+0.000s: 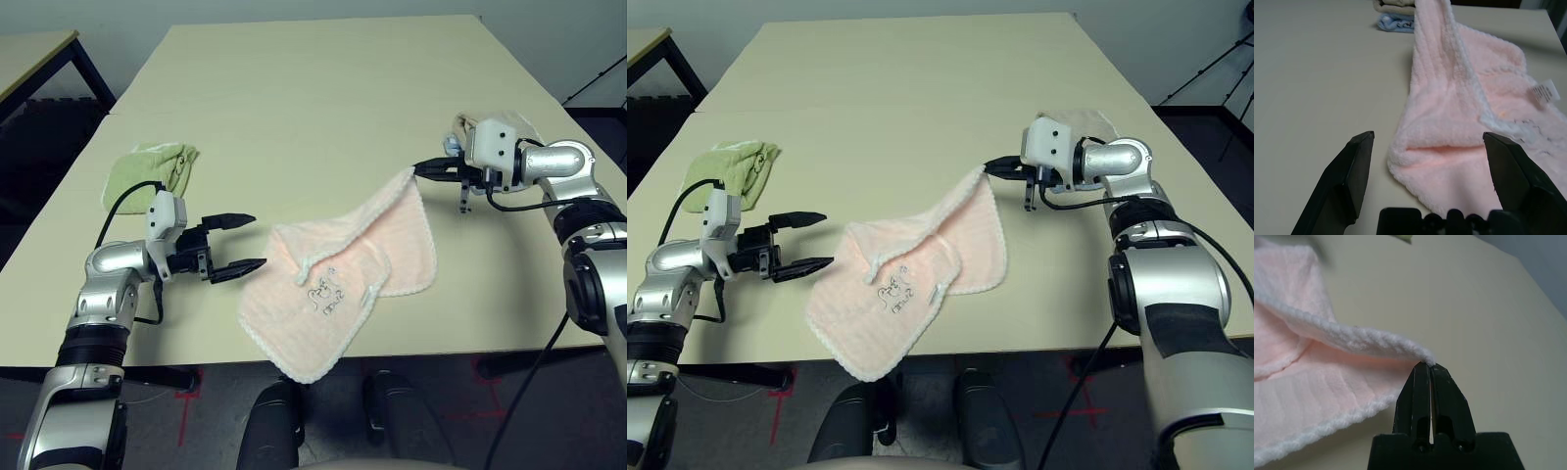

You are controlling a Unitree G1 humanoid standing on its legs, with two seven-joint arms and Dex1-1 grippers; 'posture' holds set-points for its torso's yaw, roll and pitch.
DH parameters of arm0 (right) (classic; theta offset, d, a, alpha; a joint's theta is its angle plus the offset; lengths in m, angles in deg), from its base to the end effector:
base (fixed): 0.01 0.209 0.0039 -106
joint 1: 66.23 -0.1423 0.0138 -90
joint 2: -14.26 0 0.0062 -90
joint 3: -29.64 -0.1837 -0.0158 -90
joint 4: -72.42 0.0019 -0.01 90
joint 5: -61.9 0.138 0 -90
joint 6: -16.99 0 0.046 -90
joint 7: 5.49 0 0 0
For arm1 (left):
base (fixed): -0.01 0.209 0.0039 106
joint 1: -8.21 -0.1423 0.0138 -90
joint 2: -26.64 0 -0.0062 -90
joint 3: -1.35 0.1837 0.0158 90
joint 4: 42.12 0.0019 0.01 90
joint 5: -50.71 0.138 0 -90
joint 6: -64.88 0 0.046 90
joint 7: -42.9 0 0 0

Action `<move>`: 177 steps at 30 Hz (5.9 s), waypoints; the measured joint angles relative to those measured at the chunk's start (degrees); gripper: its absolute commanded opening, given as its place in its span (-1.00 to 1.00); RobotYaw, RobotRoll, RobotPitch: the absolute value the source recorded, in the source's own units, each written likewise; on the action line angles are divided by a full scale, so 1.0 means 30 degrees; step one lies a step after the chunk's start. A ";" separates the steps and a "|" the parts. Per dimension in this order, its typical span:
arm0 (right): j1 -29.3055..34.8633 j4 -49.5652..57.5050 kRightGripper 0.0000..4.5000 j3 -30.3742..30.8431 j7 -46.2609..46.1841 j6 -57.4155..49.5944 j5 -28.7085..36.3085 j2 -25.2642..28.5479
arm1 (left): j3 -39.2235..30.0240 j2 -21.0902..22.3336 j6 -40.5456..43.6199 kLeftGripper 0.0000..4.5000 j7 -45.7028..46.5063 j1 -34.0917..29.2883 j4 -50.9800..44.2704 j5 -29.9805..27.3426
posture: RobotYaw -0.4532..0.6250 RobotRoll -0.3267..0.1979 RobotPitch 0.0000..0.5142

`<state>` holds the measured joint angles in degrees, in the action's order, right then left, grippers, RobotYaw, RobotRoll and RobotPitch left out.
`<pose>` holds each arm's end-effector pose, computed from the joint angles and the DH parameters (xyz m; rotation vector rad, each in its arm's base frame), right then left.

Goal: Fold the towel and set it aside.

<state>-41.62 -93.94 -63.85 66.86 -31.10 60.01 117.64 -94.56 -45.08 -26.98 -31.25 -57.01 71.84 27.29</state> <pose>0.3520 -0.2455 0.2009 -0.6976 -0.2296 1.0801 0.2748 0.2858 0.1253 0.1891 -0.0370 -1.0917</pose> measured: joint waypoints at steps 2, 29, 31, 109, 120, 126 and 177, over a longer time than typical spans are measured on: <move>0.0003 0.0144 -0.98 -0.0547 -0.0502 -0.0395 0.0450 -0.0488 | -0.0075 -0.0395 0.0512 1.00 0.0936 0.0296 -0.0399 -0.0024 | -0.24 0.25 -0.58; -0.7618 0.2038 -0.98 -0.5096 -0.7550 -0.2768 0.5789 -0.5323 | 0.0866 -0.3791 0.1317 1.00 0.5181 0.0906 -0.0902 0.0764 | -0.26 0.25 -0.60; -0.8264 0.2086 -0.98 -0.5133 -0.8146 -0.2765 0.5863 -0.5237 | 0.0866 -0.3801 0.1307 1.00 0.5248 0.0982 -0.0899 0.0775 | -0.26 0.25 -0.60; -1.2960 0.0518 -0.98 -0.6518 -2.1142 -1.1010 0.4603 -0.6957 | 0.2359 -1.1451 0.9672 1.00 1.1664 0.2856 -0.1914 -0.0475 | -0.16 0.25 -0.54; -1.2966 0.0518 -0.98 -0.6535 -2.1217 -1.0880 0.4607 -0.7064 | 0.2607 -1.2646 0.9138 1.00 1.4592 0.3757 0.0839 0.0948 | -0.18 0.25 -0.56; -1.2966 0.0517 -0.98 -0.6539 -2.1229 -1.0870 0.4608 -0.7052 | 0.2716 -1.2747 0.8208 1.00 1.4874 0.4704 0.2396 0.1580 | -0.20 0.25 -0.55; -0.5444 0.1020 -1.00 -0.7322 -1.0414 -1.0737 0.6332 -0.0028 | -0.2461 0.2553 1.0909 -0.98 1.4509 0.8918 -0.3306 0.2685 | -0.16 0.25 -0.30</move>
<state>-57.95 -90.88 -85.82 35.62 -63.31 79.01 117.56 -101.94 -37.42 5.74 12.28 -30.26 61.92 35.35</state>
